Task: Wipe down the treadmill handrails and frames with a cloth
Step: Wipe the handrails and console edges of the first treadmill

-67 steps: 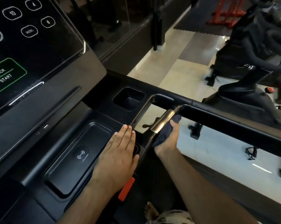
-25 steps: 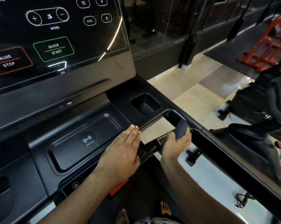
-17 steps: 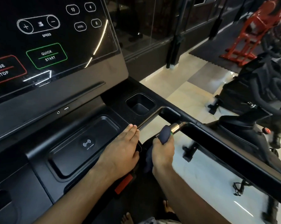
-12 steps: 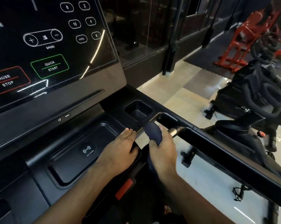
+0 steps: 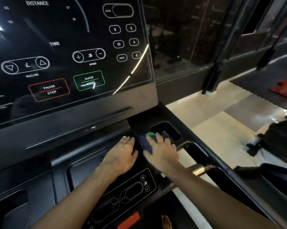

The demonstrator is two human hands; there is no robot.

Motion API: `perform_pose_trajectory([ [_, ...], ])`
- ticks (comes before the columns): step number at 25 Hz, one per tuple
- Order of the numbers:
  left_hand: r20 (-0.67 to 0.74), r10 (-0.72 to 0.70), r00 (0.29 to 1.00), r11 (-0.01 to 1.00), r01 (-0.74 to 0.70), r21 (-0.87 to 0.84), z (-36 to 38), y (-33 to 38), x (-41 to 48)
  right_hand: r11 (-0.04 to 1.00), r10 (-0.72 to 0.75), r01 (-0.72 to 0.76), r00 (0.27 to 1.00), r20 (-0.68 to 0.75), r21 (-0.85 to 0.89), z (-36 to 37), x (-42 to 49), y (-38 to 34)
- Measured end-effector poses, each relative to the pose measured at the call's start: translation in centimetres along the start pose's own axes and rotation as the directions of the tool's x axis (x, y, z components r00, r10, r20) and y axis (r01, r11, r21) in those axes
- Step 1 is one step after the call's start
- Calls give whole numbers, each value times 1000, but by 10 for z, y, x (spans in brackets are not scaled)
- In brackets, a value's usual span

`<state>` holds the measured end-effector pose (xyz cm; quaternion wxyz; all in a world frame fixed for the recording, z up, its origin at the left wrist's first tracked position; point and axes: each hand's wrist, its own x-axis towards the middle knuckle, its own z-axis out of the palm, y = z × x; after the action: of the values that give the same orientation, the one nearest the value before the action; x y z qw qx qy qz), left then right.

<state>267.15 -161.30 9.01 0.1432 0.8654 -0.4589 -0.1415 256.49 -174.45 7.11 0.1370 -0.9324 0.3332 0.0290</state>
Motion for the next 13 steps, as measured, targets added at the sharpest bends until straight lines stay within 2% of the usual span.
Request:
perform_pose_trajectory([
  [3,12,-81,997,994,80,76,10,-12,12,967,-177,170,984,-20,-190,26,6,9],
  [5,19,-112,994,985,109,131,15,-14,21,955,-264,264,964,17,-134,21,44,21],
  [6,29,-118,993,980,112,163,18,-15,24,968,-241,244,969,49,-59,14,66,22],
  [8,43,-145,988,970,133,203,22,-13,31,990,-115,108,990,76,92,6,92,16],
  [9,45,-162,986,966,149,210,23,-11,33,989,-107,100,992,65,108,11,93,13],
  [11,29,-174,984,962,164,219,27,-12,36,965,-263,263,965,20,-11,22,80,12],
  [12,22,-175,984,962,166,217,28,-13,36,935,-352,352,936,12,-41,22,83,13],
  [13,18,-172,985,964,165,210,28,-13,36,925,-380,380,925,2,-23,20,97,14],
])
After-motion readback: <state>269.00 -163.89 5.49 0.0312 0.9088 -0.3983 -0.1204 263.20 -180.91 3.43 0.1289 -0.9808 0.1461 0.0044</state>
